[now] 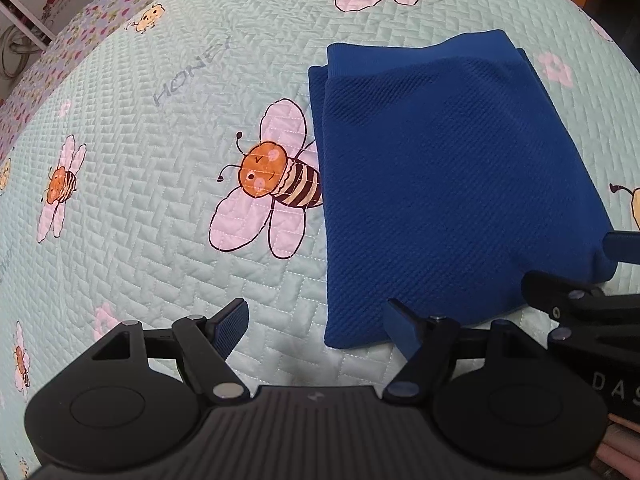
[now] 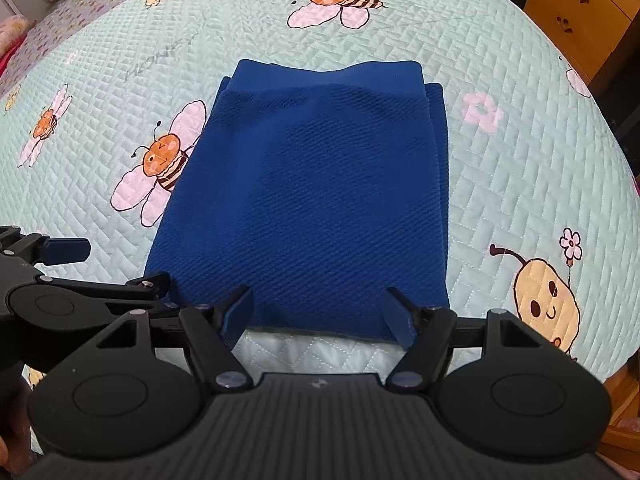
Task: Fold clothes
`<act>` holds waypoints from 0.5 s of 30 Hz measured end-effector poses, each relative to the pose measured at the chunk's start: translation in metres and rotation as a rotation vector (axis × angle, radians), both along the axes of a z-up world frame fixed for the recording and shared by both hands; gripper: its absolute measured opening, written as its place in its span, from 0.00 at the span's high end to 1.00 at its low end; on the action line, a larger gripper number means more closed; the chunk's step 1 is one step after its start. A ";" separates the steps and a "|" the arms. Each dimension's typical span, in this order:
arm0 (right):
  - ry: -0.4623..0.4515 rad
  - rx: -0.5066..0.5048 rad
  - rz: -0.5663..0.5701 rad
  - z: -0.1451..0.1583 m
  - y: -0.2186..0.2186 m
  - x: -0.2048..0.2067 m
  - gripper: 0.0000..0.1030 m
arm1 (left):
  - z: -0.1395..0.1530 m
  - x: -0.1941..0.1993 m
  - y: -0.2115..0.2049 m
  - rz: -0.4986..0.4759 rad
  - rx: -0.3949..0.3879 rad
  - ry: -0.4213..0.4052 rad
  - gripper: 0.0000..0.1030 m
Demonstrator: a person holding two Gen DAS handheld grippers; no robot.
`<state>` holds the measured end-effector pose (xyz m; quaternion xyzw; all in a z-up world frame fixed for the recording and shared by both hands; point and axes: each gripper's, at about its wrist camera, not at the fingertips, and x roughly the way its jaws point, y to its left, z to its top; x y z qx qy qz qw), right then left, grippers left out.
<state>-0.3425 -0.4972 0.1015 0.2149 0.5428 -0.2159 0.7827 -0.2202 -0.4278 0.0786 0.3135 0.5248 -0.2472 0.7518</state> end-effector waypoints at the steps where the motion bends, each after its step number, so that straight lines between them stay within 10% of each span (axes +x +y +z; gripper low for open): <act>1: 0.000 -0.001 0.000 0.000 0.000 0.000 0.31 | 0.000 0.000 0.000 0.001 0.000 0.000 0.25; 15: -0.066 -0.007 -0.003 0.001 0.008 -0.003 0.31 | 0.004 -0.005 0.021 0.006 -0.087 -0.034 0.25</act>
